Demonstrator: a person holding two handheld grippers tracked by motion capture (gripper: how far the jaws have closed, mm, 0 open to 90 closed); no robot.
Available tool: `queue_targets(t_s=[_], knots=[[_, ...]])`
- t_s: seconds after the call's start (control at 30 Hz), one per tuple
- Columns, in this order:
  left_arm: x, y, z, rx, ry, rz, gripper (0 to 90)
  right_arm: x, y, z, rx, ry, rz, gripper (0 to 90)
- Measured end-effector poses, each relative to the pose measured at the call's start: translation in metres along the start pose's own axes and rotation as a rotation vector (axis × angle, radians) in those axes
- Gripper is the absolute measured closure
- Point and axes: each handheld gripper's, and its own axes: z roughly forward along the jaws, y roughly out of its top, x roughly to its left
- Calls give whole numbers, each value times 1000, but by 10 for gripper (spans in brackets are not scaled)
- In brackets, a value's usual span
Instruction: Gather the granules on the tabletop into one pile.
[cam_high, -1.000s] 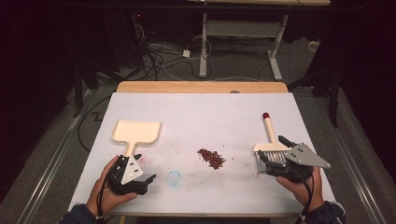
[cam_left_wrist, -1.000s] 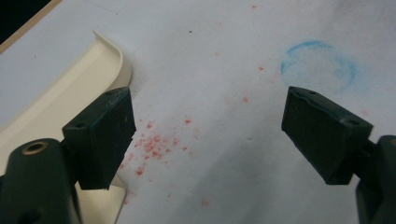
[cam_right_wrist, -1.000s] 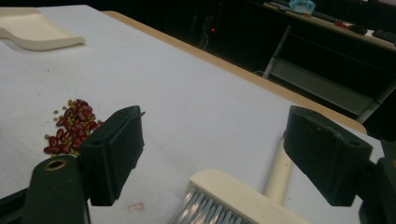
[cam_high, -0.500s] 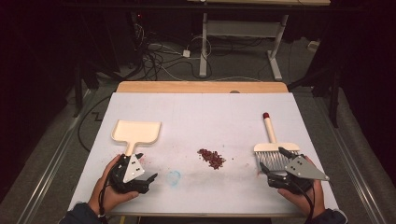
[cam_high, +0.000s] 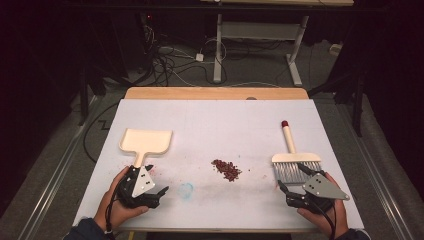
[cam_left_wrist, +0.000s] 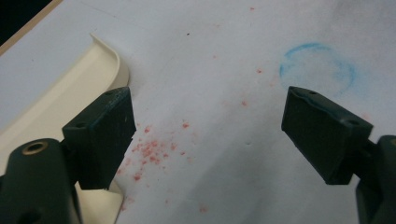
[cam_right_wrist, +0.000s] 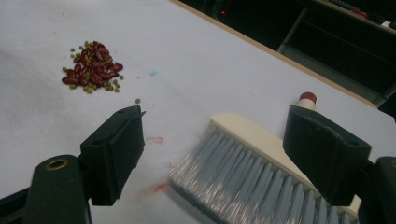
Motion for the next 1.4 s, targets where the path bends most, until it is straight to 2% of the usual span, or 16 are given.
queue_targets(t_s=[0.27,0.53,1.4], knots=[[0,-1,-1,0,-1,1,169,3,2,2,4,20,-6,210],[-1,0,0,3,-2,4,169,0,1,1,8,39,26,210],[1,1,4,16,-4,2,169,1,1,4,27,55,6,210]])
